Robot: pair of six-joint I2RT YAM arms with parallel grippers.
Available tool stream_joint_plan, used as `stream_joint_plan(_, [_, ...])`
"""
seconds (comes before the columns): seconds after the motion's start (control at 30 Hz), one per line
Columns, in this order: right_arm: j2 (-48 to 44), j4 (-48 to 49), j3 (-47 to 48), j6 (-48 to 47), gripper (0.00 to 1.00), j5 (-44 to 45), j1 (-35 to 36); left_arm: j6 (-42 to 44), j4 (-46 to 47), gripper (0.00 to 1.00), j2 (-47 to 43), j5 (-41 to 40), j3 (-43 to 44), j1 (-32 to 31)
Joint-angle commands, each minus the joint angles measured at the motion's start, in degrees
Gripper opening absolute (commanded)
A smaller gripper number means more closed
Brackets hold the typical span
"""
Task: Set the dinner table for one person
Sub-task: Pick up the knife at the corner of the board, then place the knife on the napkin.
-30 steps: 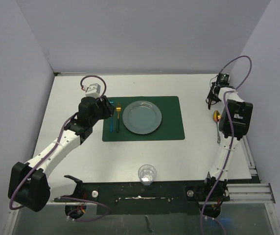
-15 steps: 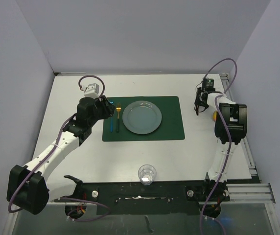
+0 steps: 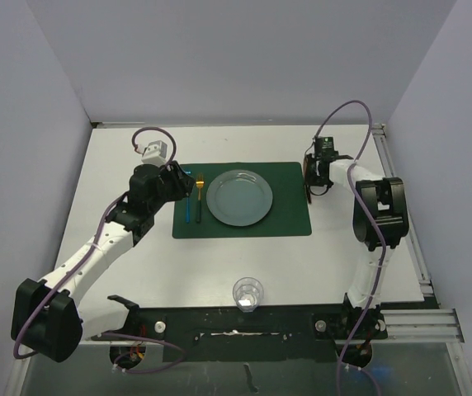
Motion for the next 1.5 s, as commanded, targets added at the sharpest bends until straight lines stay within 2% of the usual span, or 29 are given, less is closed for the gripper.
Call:
stream_joint_plan(0.0, [-8.4,0.7,-1.3,1.2,0.0,0.0,1.5,-1.3,4.0,0.36,-1.6,1.8,-0.3,-0.1])
stream_joint_plan(0.43, [-16.8,0.4,-8.3,2.8,0.0,0.6,5.1,-3.3,5.1,0.36,-2.5,3.1,-0.9,-0.2])
stream_joint_plan(0.9, [-14.6,2.7,-11.6,6.0,0.0,-0.7,9.8,-3.2,3.7,0.36,-4.8,2.4,-1.1,-0.2])
stream_joint_plan(1.47, [-12.1,3.7,-14.1,9.3,0.0,6.1,12.4,-2.4,2.5,0.36,-5.7,1.6,-1.3,-0.2])
